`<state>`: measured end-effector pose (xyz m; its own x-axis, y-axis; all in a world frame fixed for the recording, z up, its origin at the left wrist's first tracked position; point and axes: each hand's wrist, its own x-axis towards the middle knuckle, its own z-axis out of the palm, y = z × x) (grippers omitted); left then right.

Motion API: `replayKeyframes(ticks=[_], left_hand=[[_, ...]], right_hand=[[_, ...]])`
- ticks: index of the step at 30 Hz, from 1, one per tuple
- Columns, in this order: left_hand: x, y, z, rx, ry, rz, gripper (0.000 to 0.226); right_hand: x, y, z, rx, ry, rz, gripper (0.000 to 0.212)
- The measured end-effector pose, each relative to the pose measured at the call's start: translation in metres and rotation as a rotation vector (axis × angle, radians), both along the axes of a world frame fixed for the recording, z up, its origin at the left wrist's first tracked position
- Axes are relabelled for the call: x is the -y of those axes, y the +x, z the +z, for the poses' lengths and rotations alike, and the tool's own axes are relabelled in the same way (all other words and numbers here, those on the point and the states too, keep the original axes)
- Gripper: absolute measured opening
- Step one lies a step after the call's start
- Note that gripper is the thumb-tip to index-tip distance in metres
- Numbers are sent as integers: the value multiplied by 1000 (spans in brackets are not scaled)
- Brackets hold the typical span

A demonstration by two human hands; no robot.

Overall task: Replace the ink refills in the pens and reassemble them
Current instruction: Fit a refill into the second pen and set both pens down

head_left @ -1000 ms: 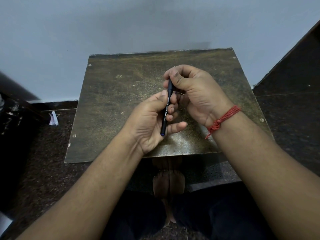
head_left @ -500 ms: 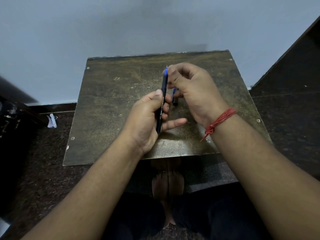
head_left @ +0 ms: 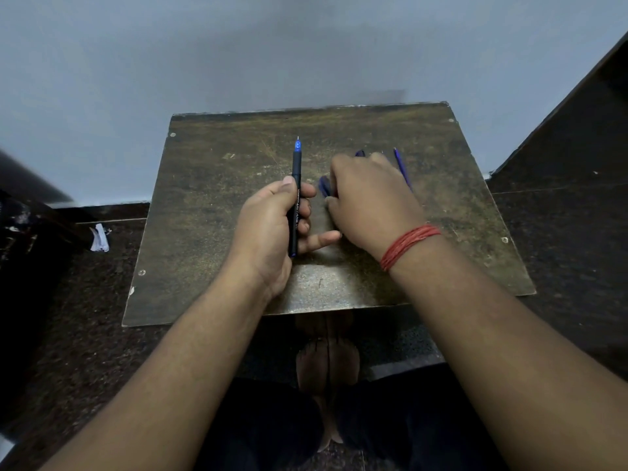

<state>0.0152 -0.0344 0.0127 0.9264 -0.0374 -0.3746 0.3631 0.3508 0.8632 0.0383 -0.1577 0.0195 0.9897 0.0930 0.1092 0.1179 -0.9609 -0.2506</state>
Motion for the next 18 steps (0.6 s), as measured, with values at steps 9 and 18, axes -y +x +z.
replayKeyframes(ticks=[9,18], left_hand=[[1,-2,-1,-12,-3,-36,31],[9,-11,-2,8,25,-250,28]], right_hand=[[17,13,1,-13,377,-96,21],[27,11,10,8,1276,-206,27]])
